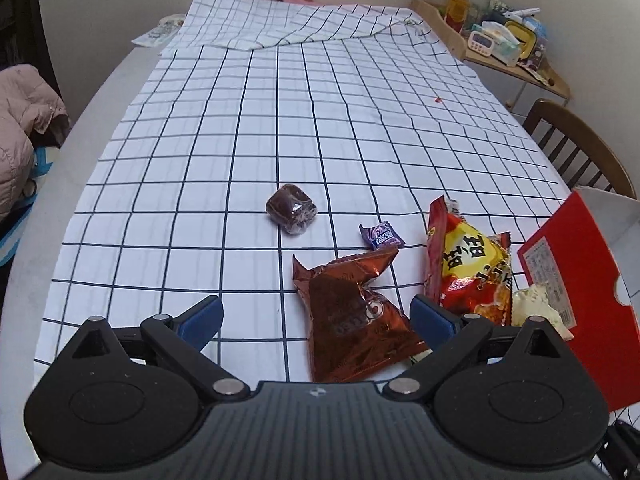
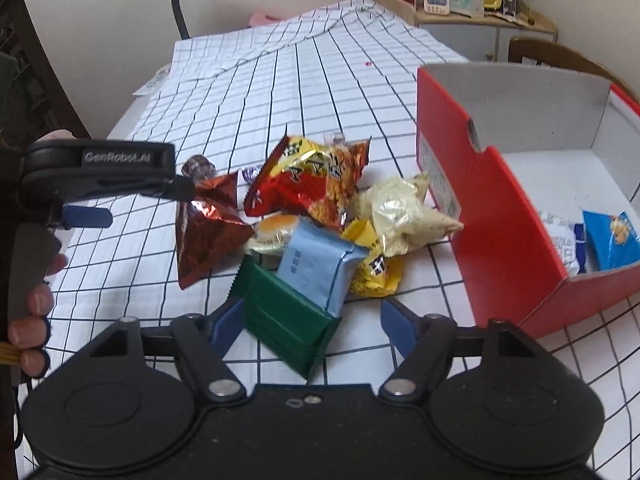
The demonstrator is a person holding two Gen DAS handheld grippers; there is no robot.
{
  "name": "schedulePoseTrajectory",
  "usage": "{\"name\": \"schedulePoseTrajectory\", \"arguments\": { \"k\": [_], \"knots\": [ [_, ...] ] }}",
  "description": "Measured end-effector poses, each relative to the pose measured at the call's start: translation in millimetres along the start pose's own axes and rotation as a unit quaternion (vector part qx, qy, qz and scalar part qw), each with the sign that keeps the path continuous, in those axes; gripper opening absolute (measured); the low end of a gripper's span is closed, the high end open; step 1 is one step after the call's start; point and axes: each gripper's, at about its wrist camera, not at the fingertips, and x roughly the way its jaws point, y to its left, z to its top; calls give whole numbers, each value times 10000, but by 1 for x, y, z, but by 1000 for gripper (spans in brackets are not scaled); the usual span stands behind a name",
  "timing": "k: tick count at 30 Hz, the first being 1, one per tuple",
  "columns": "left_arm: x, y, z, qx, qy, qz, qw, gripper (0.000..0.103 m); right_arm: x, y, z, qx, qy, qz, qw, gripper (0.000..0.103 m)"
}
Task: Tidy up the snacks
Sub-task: 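Move both tools back over the snack pile, then grasp the brown Oreo bag with the left tool while the right tool grasps the green bar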
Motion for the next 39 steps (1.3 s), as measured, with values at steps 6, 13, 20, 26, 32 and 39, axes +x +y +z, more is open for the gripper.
{"name": "schedulePoseTrajectory", "arguments": {
  "k": [6, 13, 20, 26, 32, 39],
  "knots": [
    [25, 9, 7, -451, 405, -292, 9977, 99, 5, 3, -1, -175, 42, 13, 9998, 59],
    [40, 12, 8, -656, 665, -352, 9950, 96, -1, 32, -5, -1529, -225, 19, 9880, 58],
    [49, 15, 10, -764, 769, -466, 9930, 93, 19, 41, -10, -2222, 10, -62, 9750, 58],
    [52, 12, 9, -800, 845, -535, 9918, 90, 26, 54, -23, -2818, 103, -116, 9593, 57],
    [53, 13, 11, -770, 829, -573, 9919, 78, 31, 58, -30, -2968, 247, -36, 9546, 54],
    [51, 12, 10, -671, 836, -629, 9922, 52, 29, 58, -31, -2938, 337, 112, 9552, 45]
  ]
}}
